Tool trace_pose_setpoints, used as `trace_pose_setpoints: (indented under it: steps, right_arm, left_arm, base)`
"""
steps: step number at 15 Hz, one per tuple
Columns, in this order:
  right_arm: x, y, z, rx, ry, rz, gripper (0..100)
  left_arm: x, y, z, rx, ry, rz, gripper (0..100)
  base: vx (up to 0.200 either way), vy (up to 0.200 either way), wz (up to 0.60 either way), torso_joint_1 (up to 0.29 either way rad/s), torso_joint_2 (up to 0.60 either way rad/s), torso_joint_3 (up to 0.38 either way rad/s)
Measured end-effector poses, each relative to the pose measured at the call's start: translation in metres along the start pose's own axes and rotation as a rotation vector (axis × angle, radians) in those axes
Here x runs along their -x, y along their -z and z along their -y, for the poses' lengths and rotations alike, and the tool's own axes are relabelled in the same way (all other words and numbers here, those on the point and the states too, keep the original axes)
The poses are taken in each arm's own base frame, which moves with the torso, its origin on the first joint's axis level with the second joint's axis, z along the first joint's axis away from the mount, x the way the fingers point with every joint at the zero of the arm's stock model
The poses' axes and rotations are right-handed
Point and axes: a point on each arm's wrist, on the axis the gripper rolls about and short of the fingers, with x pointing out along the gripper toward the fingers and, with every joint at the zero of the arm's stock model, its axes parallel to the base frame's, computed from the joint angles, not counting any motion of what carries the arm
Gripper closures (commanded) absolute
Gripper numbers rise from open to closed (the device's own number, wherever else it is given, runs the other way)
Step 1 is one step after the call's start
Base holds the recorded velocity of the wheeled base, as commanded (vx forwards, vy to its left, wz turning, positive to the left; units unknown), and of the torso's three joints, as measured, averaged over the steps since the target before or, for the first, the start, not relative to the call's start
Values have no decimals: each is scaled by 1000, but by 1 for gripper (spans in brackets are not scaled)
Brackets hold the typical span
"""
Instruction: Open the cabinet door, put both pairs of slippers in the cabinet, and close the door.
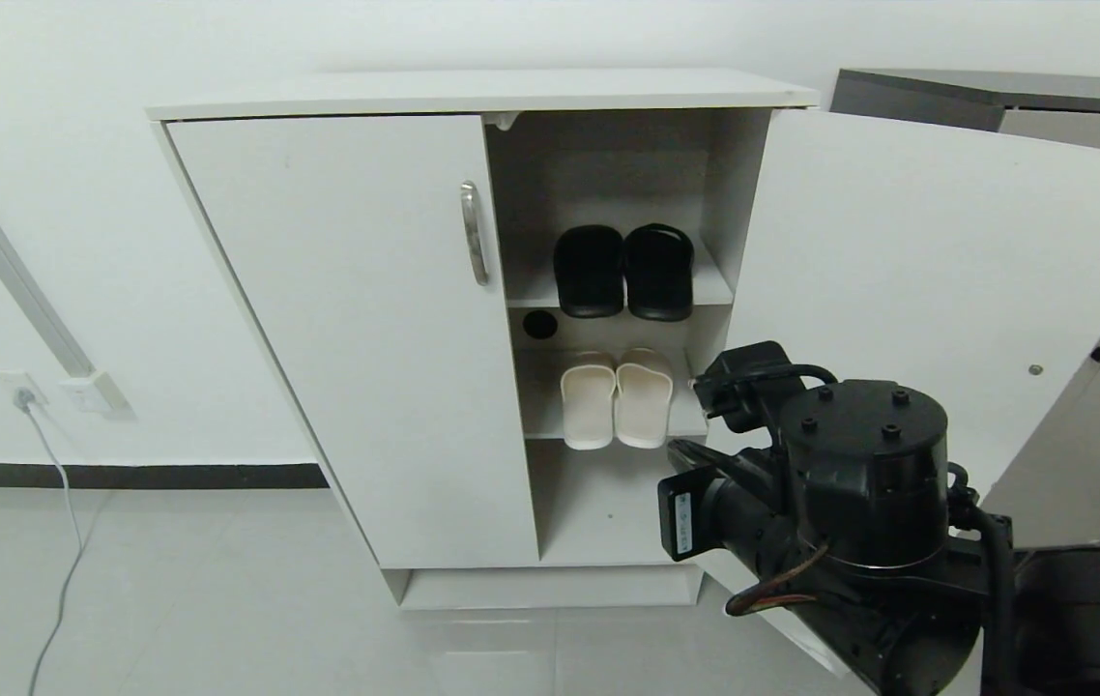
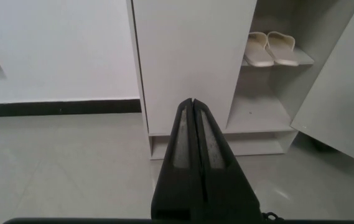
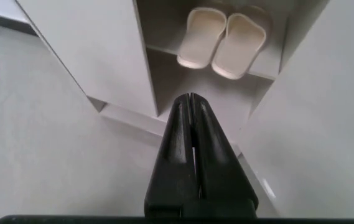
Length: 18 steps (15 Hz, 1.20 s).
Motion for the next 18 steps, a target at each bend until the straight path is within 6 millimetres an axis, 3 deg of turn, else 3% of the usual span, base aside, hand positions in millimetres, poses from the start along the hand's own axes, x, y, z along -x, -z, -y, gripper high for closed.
trace_pose_setpoints:
  steps: [11,18]
  right_arm:
    - [-1,2,0,22,5,-5,100]
    - [-1,3,-1,34,1,-7,100]
  left_arm:
    - [0,0,0,0,0,0,100]
    - [0,0,0,0,0,2,100]
  base:
    - [0,0,0,0,0,0]
    - [0,0,0,18,-329,-318]
